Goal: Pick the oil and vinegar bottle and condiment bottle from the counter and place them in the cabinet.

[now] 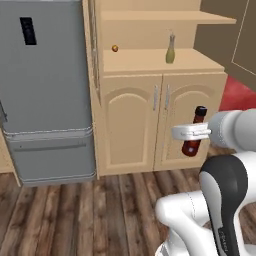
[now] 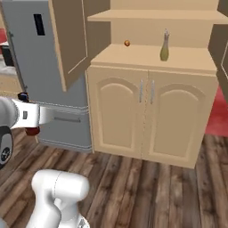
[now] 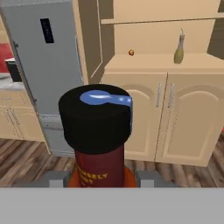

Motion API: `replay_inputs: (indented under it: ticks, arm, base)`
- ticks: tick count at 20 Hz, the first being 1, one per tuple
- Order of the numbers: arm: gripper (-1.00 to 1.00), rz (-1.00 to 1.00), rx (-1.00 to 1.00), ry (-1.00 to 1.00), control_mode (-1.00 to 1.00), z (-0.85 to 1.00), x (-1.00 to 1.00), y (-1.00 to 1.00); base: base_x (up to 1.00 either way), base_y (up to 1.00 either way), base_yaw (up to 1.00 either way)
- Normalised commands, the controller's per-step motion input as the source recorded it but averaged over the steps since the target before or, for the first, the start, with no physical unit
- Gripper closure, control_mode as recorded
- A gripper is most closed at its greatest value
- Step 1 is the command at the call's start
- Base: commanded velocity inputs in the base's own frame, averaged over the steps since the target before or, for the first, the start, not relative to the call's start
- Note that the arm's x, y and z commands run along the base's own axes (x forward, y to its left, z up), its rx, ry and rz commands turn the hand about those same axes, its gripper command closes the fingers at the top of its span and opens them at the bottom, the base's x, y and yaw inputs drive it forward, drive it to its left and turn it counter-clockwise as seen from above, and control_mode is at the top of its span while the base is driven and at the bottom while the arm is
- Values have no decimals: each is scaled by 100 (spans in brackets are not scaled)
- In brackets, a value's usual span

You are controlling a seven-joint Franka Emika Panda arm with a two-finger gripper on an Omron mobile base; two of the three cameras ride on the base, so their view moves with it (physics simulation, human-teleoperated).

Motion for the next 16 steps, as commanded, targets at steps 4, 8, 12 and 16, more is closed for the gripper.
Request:
replay_inputs:
  ticks: [4,8,12,16]
  arm:
    - [100,0,0,0,100,0,0,0]
    - [100,0,0,0,100,0,0,0]
    - [100,0,0,0,100,0,0,0]
    - [100,0,0,0,100,0,0,0]
  base:
    - [9,-98,0]
    - [28,-85,0]
    - [56,-44,2]
    - [77,-12,6]
